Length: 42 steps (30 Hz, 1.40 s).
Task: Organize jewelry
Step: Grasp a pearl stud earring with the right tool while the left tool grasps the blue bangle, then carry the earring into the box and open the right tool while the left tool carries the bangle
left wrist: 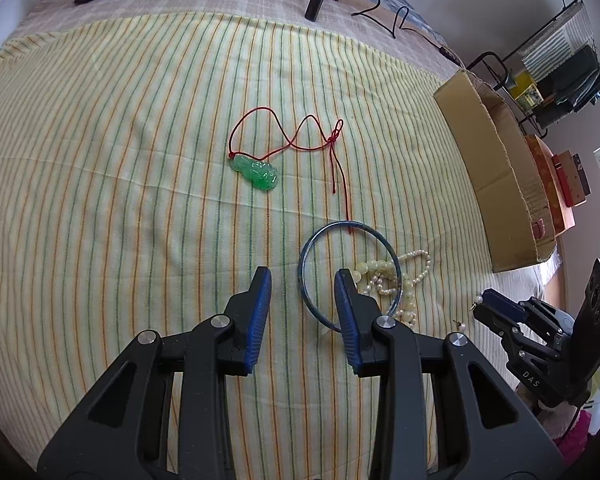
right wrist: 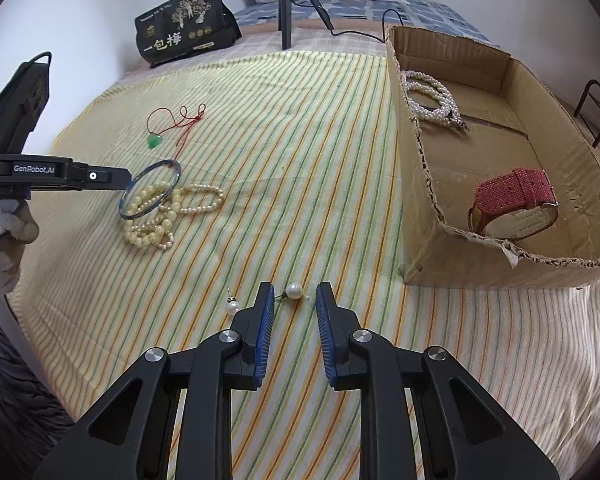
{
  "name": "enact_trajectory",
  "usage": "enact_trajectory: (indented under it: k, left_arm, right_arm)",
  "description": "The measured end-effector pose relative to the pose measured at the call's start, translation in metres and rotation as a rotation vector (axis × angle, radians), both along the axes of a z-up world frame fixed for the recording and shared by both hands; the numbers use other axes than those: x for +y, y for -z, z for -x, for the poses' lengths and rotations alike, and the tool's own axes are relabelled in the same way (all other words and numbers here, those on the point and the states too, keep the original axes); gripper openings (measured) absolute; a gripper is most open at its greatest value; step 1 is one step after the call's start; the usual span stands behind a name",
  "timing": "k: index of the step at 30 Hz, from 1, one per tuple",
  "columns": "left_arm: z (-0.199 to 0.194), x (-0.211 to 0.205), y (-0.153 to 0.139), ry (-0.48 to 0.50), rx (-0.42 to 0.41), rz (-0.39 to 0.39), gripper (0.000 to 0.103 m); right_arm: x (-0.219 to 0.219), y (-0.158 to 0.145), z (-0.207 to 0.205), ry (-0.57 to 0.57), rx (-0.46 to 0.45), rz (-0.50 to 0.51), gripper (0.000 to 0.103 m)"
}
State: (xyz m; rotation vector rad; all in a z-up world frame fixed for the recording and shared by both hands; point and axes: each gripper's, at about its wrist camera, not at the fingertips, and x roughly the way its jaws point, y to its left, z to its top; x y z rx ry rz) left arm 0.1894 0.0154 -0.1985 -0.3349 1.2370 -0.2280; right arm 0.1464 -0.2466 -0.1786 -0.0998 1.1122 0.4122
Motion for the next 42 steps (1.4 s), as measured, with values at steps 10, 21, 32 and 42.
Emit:
enact_trajectory:
  k: [10,21,32,42]
  left_arm:
    - [-0.008,-0.009,0.011,0.017,0.009,-0.05,0.008]
    - [-0.008,-0.015,0.012,0.021,-0.012,-0.073,0.003]
    - [0.0,-0.013,-0.009,0.018,-0.055,-0.061,0.002]
    - [0.014,-0.019,-0.042,0.037,-0.129,-0.024,0.001]
  right_arm:
    - [0.001,0.002,-0.002,-0.006,0.002,0.008,0.019]
    - [0.009,0.005,-0.001,-0.034,-0.018,0.062,0.011]
    - [0.004,-0.011,0.001,-0.023,-0.039,0.022,0.008]
    - [0.001,-0.031,0.007,-0.009,-0.073,-0.027,0.008]
